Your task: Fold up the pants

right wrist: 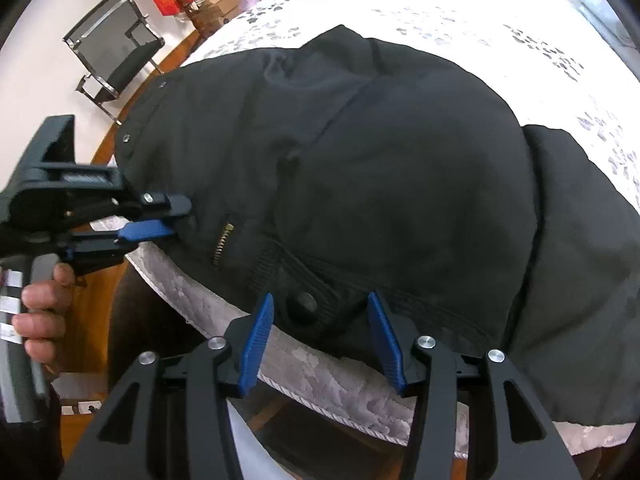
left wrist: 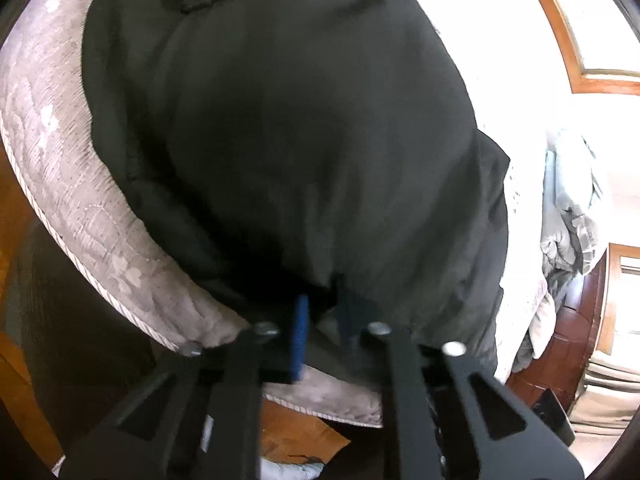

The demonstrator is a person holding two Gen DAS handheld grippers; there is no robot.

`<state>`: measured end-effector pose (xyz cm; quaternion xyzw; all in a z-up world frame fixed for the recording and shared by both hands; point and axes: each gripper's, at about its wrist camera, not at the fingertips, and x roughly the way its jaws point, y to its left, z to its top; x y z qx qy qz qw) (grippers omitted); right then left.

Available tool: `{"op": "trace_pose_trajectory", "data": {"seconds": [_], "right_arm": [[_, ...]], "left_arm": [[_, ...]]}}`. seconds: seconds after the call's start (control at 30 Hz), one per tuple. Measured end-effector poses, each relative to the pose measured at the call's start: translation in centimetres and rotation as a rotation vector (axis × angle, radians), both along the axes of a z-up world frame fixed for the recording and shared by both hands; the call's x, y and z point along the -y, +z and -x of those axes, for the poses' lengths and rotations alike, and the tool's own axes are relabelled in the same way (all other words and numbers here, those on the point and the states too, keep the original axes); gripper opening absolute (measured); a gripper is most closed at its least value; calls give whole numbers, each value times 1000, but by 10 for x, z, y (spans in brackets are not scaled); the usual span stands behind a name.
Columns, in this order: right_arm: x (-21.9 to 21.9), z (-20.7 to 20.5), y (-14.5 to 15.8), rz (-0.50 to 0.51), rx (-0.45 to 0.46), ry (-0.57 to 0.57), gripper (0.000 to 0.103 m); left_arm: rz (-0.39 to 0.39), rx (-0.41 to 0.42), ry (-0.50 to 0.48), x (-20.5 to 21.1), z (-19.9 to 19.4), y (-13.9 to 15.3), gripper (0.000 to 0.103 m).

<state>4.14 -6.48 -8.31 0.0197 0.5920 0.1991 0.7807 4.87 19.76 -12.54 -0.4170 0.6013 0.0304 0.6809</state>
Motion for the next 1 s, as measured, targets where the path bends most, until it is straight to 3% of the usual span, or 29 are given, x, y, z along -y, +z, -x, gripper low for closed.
{"op": "trace_pose_trajectory", "data": {"seconds": [0.1,0.37,0.5,0.57,0.73,0.87,1.0], "right_arm": [[4,-1,-2,-13,-9,-3,50],[19,2,-5,-44,-27,-18,50],[36,3,-2,-92,-36,-54,51],[48,7,5,-106,-20,-74,57],[128,22,19,-146,6,-238,59],[234,52,19,-127,9,-488,59],[347,101,16,-113,11,-766,60]], "left_arm": [[-17,32,32,0,11,8,1],[-187,96,11,26,40,34,1],[-241,85,0,31,34,29,6],[-264,96,-2,37,35,36,15],[-424,156,-81,83,43,67,57],[-494,211,-239,139,43,78,60],[-466,251,-442,205,34,77,62]]}}
